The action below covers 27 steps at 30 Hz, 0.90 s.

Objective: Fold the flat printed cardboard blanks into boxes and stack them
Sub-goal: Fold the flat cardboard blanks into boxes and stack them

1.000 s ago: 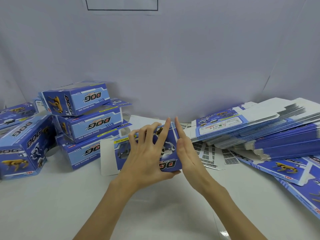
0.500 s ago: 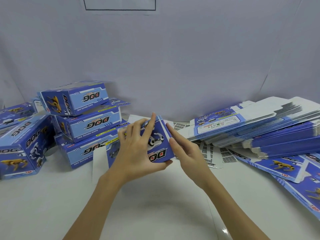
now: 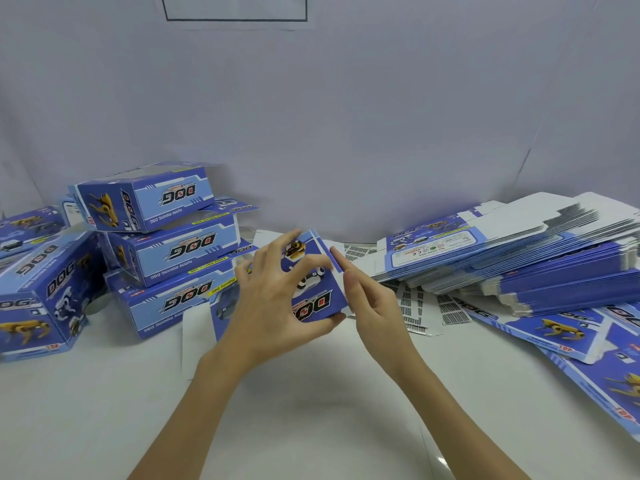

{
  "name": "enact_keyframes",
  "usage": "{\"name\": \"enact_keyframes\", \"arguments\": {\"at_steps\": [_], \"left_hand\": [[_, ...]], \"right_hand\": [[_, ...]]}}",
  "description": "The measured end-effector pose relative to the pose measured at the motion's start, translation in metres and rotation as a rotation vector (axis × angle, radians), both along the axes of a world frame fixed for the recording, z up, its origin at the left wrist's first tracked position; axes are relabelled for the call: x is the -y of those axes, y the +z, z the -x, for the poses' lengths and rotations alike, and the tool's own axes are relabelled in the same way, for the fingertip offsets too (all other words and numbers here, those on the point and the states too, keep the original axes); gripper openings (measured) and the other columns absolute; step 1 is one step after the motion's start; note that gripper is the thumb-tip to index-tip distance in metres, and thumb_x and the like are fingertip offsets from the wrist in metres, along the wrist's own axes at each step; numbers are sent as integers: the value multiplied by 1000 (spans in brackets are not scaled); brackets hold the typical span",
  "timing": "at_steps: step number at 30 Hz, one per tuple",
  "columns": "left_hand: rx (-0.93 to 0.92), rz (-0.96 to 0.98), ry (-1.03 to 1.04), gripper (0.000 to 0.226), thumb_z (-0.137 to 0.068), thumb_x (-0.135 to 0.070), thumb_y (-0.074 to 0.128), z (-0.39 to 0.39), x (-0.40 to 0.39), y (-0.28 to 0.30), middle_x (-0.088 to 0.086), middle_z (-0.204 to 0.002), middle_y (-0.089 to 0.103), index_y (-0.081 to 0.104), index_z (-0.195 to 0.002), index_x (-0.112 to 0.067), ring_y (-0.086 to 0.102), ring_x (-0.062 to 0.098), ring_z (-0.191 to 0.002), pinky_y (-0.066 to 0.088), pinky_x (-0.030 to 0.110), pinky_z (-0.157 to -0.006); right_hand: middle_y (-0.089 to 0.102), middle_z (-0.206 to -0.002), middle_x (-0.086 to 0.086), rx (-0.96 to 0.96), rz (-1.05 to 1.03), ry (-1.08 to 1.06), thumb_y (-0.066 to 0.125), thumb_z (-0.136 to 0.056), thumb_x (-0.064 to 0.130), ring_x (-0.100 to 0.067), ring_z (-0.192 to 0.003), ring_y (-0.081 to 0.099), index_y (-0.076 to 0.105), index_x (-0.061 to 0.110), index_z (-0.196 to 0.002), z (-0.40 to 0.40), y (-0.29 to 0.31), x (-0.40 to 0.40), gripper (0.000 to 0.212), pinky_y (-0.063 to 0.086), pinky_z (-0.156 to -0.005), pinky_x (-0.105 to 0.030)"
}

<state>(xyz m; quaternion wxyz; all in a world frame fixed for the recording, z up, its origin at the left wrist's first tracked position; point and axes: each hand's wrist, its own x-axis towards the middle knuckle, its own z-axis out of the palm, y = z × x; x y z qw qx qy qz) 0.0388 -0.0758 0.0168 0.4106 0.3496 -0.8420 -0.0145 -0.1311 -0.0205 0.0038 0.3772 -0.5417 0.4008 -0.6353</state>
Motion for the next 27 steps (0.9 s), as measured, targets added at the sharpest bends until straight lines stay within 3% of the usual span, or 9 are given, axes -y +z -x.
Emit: {"name": "enact_keyframes", "arguments": {"at_steps": [5, 10, 15, 17, 21, 24, 27], "left_hand": [[68, 59, 3, 62, -75, -76, 68, -3, -3, 4, -2, -159, 34, 49, -126, -45, 41, 21, -137, 40, 57, -106], [143, 59, 43, 65, -75, -76, 67, -7, -4, 5, 5, -152, 38, 47, -127, -41, 46, 26, -131, 43, 54, -104], [147, 15, 57, 63, -75, -73, 68, -3, -9, 6, 2, -150, 38, 45, -127, -45, 45, 24, -131, 42, 53, -103], [134, 17, 73, 61, -75, -71, 67, -3, -10, 7, 1, -150, 39, 49, -127, -45, 45, 24, -131, 41, 51, -103], [138, 18, 89, 61, -75, -66, 61, -2, -10, 9, 2, -152, 38, 51, -130, -42, 46, 26, -131, 40, 53, -104], [129, 27, 89, 73, -74, -66, 64, 0, -9, 6, 2, -153, 39, 45, -138, -36, 47, 27, -131, 40, 56, -105], [106, 43, 73, 89, -74, -69, 65, 0, -7, 4, 2, -156, 37, 39, -150, -32, 44, 26, -136, 40, 50, -111]], "right_hand": [[71, -136, 7, 68, -24, 23, 55, -106, 32, -18, -127, 67, 61, 26, -148, -2, 1, 0, 43, 63, -84, -30], [74, -130, 12, 50, -17, 5, 48, -106, 35, -14, -121, 71, 60, 24, -147, -12, -2, 1, 44, 61, -85, -24], [77, -123, 6, 22, -14, -94, 46, -107, 40, -14, -114, 74, 63, 28, -145, -19, -10, 2, 43, 61, -83, -23], [74, -131, 4, -39, -30, -65, 46, -107, 44, -15, -119, 72, 56, 31, -151, -18, -11, 1, 47, 60, -91, -25], [58, -152, 2, -180, 0, -38, 66, -104, 20, -16, -134, 62, 44, 29, -159, -13, -15, 0, 60, 57, -104, -32], [49, -161, 3, -234, 23, -78, 64, -105, 18, -16, -147, 49, 43, 28, -160, -12, -17, 1, 60, 53, -111, -42], [36, -167, 12, -281, 63, -93, 58, -109, 18, 3, -149, 39, 42, 33, -159, -14, -17, 0, 55, 55, -105, -28]]}}
